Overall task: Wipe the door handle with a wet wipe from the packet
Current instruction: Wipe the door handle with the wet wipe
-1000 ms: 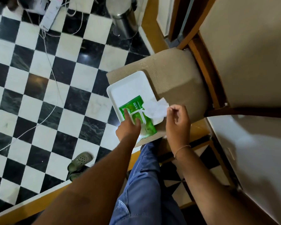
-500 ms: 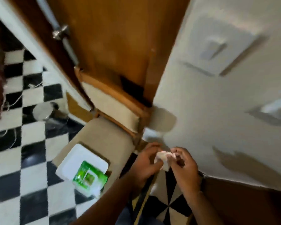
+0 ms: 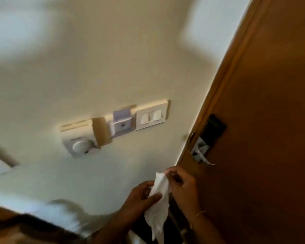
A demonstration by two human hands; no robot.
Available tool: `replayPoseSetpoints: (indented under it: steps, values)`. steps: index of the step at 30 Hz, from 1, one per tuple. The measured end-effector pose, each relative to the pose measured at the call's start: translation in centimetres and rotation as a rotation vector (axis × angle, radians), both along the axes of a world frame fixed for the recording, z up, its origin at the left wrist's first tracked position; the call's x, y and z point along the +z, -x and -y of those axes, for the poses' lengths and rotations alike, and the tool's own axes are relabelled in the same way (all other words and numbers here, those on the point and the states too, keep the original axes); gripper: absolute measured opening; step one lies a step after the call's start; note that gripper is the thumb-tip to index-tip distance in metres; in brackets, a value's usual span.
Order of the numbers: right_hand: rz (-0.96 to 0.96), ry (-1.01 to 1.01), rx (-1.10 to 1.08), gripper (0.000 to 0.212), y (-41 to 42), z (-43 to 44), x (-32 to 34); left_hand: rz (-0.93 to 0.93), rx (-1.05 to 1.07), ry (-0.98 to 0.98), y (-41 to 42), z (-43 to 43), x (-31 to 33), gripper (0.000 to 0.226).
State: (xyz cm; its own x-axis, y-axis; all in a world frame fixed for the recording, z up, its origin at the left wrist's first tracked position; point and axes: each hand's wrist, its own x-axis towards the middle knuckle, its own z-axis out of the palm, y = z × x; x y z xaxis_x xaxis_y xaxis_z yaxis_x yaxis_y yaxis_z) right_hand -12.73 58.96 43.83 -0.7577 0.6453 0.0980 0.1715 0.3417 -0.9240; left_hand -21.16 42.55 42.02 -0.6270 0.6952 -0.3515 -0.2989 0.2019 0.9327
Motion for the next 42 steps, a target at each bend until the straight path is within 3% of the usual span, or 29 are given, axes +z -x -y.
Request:
replayPoseSetpoints:
  steps: [2, 4, 11, 16, 23, 27, 28, 31, 35, 38, 42]
  values:
    - [-0.017, -0.059, -0.034, 0.033, -1.0, -2.5, 1.7, 0.036, -0.03, 0.022, -0.6, -2.9, 0.8, 0.029]
    - [-0.072, -0.15, -0.082, 0.033, -2.1, -5.3, 3.7, 0.11, 0.074, 0.013, -1.2, -5.3, 1.4, 0.037]
    - [-0.312, -0.581, -0.188, 0.022, -6.6, -15.0, 13.4, 0.166, 0.409, 0.052, 0.0, -12.7, 0.1, 0.019]
    - [-0.205, -0.921, -0.121, 0.018, -6.2, -19.0, 21.2, 0.159, 0.318, 0.03, 0.4, -19.9, -0.3, 0.012]
    - [-0.198, -1.22, -0.248, 0.016, -7.6, -22.2, 29.5, 0.111, 0.173, -0.024, 1.9, -27.5, -1.5, 0.04]
    - [-0.083, -1.371, -0.248, 0.014, -7.9, -23.4, 30.3, -0.012, 0.28, 0.062, 2.1, -27.7, -3.7, 0.065]
    - [-0.012, -1.428, -0.242, 0.014, -7.6, -23.5, 30.0, -0.031, 0.284, 0.065, 2.3, -27.8, -4.3, 0.059]
    - [0.138, -1.547, -0.221, 0.017, -6.9, -23.6, 29.1, -0.03, 0.231, 0.06, 3.4, -28.5, -4.5, 0.013]
    - [0.172, -1.611, -0.245, 0.021, -6.4, -23.9, 28.3, -0.049, 0.174, 0.02, 4.2, -29.8, -3.8, 0.027]
    - [0.18, -1.635, -0.258, 0.024, -6.3, -24.0, 28.2, -0.059, 0.141, 0.001, 5.0, -30.7, -3.9, 0.024]
    - [0.18, -1.649, -0.26, 0.025, -6.3, -24.1, 28.0, 0.132, 0.279, 0.034, 3.2, -30.5, -4.2, 0.021]
